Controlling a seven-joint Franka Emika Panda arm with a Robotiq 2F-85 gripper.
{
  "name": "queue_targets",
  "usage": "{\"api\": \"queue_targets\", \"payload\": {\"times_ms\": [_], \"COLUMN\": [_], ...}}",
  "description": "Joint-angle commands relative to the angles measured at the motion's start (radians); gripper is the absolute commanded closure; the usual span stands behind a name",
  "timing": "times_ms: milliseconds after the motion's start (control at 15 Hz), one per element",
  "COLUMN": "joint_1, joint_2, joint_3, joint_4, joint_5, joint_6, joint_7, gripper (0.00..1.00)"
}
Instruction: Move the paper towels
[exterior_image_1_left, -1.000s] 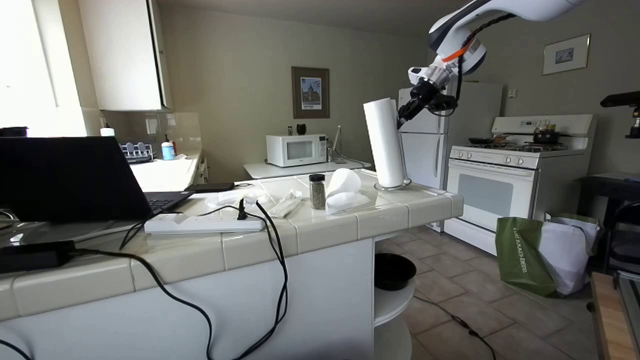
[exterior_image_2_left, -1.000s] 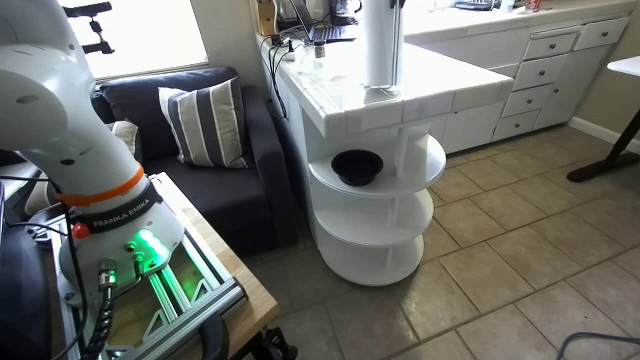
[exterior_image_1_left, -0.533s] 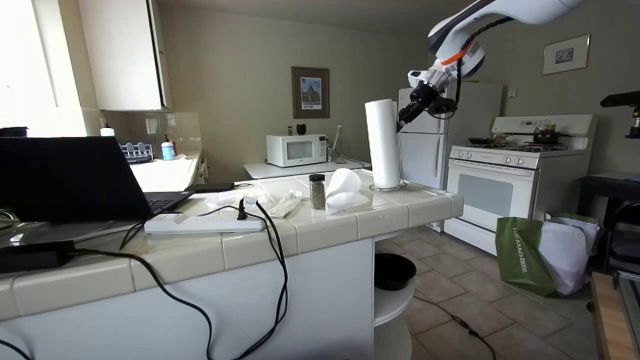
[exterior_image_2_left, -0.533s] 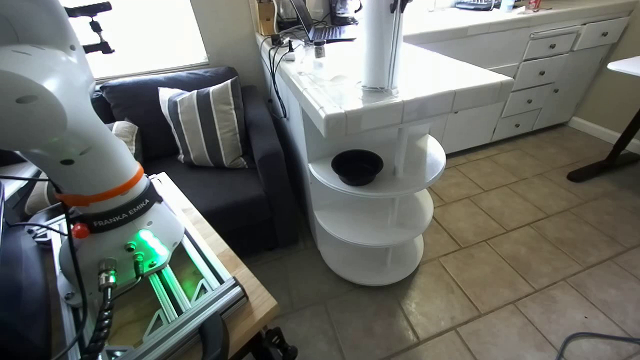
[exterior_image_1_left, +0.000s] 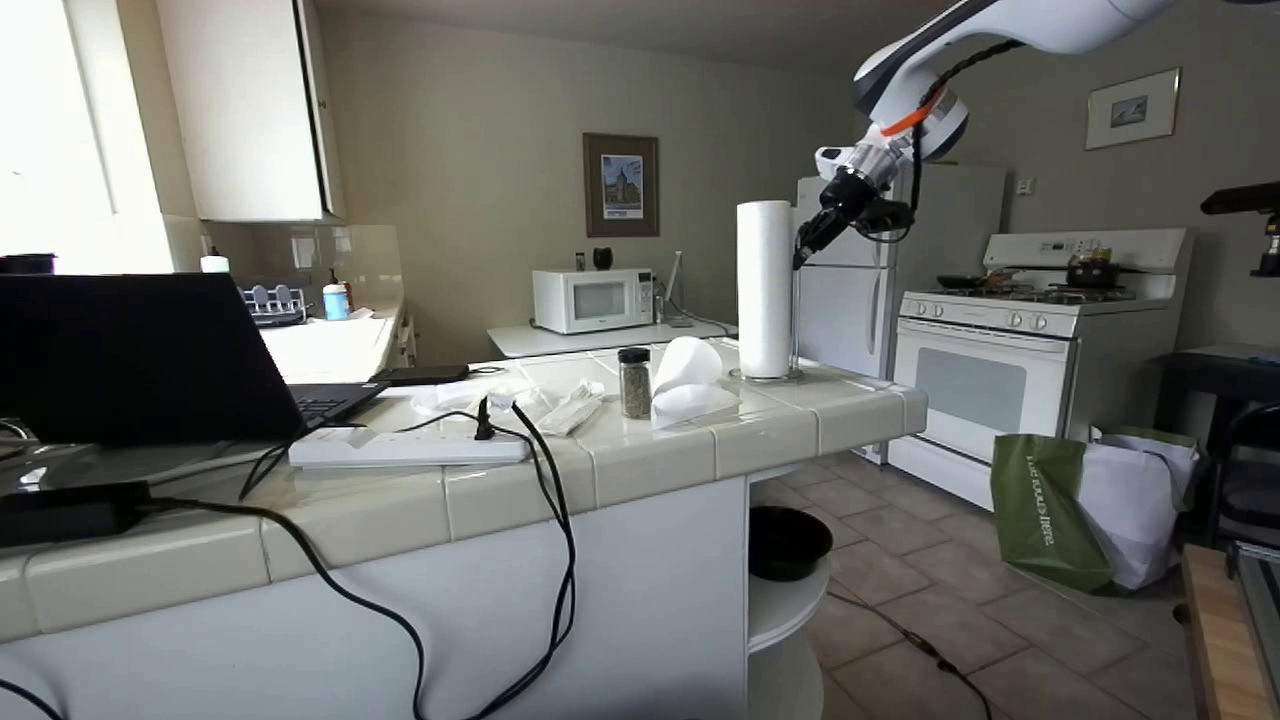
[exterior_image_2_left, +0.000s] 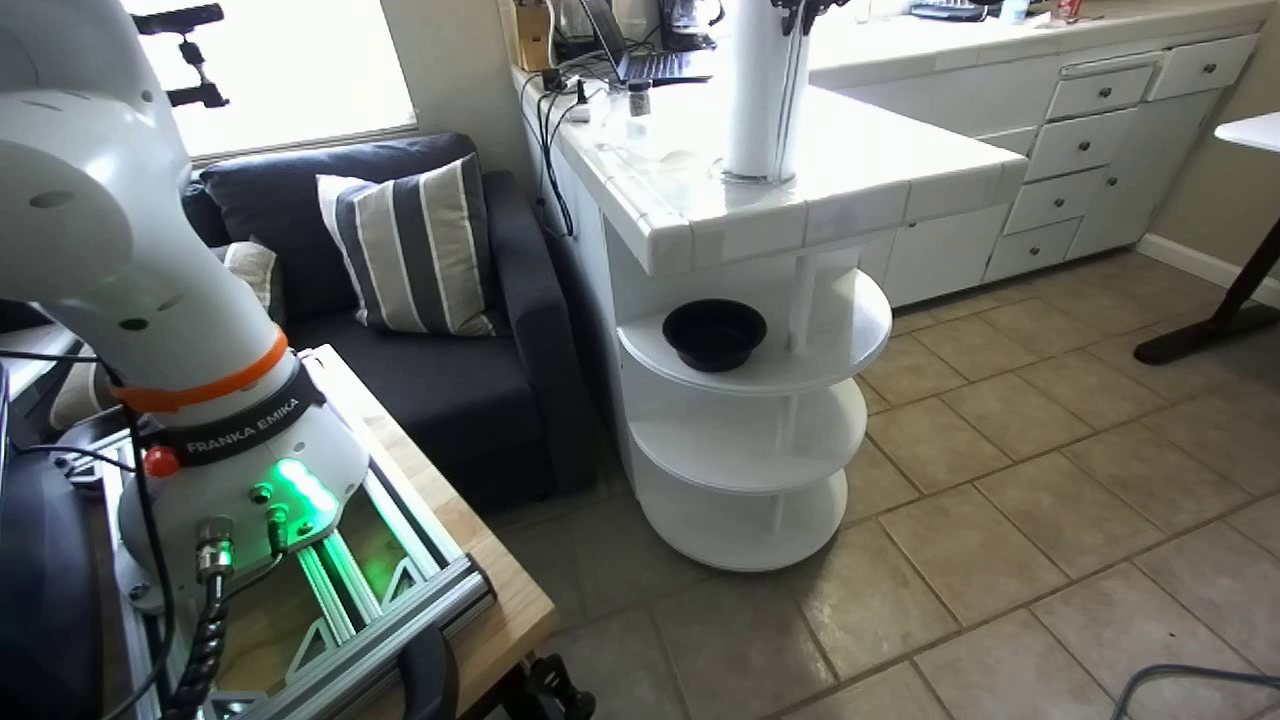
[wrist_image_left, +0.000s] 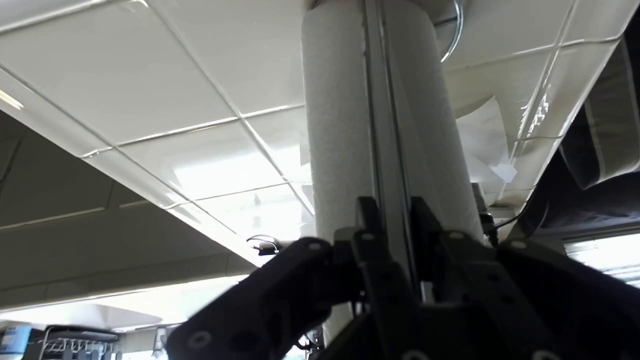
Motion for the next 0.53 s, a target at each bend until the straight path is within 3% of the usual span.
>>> {"api": "queue_targets", "payload": {"times_ms": [0, 133, 467], "joint_1": [0.0, 0.004, 0.014], "joint_2": [0.003, 0.0, -0.02], "joint_3": [0.016, 0.022, 0.029], "joint_4": [0.001, 0.0, -0.015], "joint_5": [-0.051, -0.073, -0.127], "joint_6": [-0.013, -0.006, 0.027], "joint_7": [-0.01, 0.001, 0.081], "gripper": [0.55, 0.47, 0.1]}}
